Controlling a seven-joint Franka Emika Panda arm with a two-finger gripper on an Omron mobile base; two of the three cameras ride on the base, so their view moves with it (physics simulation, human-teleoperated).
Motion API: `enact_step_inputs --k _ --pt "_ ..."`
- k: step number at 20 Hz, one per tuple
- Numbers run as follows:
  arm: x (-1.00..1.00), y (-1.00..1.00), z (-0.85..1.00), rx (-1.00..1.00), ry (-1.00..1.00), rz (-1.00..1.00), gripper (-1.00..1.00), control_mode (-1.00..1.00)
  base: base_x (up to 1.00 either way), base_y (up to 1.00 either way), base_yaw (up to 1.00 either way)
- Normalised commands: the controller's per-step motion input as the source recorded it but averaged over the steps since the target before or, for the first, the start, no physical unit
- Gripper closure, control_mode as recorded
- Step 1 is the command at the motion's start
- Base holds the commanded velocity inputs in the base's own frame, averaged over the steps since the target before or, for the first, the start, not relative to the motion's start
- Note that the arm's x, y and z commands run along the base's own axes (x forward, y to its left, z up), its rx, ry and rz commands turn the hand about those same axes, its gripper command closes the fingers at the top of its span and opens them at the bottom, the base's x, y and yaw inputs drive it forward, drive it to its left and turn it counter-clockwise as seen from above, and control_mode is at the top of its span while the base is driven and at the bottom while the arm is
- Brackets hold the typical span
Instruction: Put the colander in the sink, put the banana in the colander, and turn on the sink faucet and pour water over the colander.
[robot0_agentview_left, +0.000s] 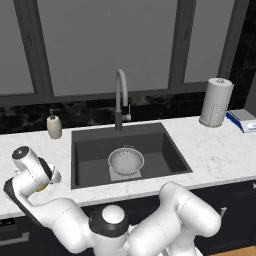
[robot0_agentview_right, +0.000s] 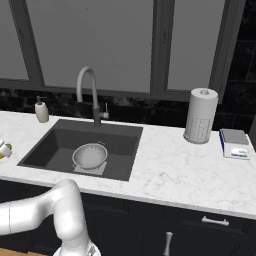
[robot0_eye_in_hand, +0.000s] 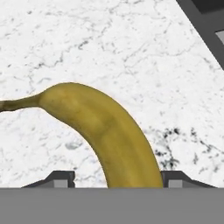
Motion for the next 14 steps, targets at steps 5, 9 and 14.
enact_step_inputs --k 5,9,14 --pt "-0.15 -0.51 -0.83 0.06 -0.08 0.00 1.00 -1.00 0.00 0.00 0.00" --pt "-0.24 -0.52 -0.53 0.12 -0.13 0.00 1.00 -1.00 0.00 0.00 0.00" --pt "-0.04 -0.04 0.42 0.13 -0.08 -0.02 1.00 -1.00 0.00 0.00 0.00"
